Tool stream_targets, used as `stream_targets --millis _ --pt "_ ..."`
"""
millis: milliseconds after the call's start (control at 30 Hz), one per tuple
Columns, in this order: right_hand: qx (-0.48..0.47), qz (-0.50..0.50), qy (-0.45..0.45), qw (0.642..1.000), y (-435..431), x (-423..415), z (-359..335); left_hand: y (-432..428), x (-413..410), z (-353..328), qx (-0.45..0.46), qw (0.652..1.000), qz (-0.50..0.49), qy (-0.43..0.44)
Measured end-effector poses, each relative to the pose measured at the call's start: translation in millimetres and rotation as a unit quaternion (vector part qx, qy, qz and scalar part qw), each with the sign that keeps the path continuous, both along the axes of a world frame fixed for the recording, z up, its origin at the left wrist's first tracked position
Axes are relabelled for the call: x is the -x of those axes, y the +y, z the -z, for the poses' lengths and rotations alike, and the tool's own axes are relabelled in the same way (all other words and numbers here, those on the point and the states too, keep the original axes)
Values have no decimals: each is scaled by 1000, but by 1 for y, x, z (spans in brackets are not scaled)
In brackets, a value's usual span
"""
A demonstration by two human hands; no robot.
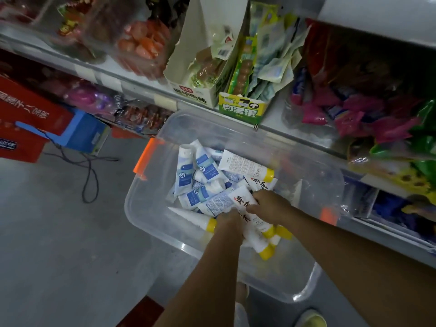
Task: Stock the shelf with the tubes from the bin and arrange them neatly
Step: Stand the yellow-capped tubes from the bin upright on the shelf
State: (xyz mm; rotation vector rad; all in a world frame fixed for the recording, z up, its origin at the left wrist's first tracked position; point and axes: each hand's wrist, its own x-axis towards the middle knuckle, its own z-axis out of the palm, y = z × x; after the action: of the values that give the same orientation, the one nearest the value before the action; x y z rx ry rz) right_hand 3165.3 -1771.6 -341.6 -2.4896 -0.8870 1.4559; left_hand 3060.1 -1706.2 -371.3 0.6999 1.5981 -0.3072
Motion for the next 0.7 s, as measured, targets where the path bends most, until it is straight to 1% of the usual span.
stream_targets --millis 67,100,167,200,233,267,300,333,433,500,600,633,700 --pt "-25 43 7 999 -5 -4 -13 0 1 -15 -51 998 20 13" --pt "-37 62 9 997 -8 -7 -22 1 2 -25 -79 997 14 10" --pt "-90 135 35 986 -11 -12 -43 2 1 -51 -103 994 -34 -17" --pt "-117 174 62 976 -11 -14 -53 2 -1 -63 -93 992 -76 -43" --pt "-141 209 93 963 -12 -15 -64 1 -4 -78 -69 984 -138 -90" --pt "-159 235 122 951 -14 -16 -77 -3 -6 -95 -27 970 -186 -157" --pt "-177 251 145 940 -18 -16 -87 -9 -8 -111 9 952 -212 -219" --pt "-190 257 158 934 -23 -17 -102 -16 -9 -125 39 939 -214 -267" --pt "-204 247 169 932 -54 -20 -149 -37 -8 -167 89 919 -158 -349" --pt "-199 237 187 932 -82 -24 -181 -56 -9 -195 86 909 -121 -390" --pt "-216 233 196 928 -131 -26 -232 -94 -17 -237 -3 915 -66 -397" --pt "-232 238 182 926 -147 -27 -247 -108 -20 -253 -43 917 -46 -395" --pt "-269 252 136 920 -180 -26 -279 -135 -27 -282 -111 909 -7 -403"
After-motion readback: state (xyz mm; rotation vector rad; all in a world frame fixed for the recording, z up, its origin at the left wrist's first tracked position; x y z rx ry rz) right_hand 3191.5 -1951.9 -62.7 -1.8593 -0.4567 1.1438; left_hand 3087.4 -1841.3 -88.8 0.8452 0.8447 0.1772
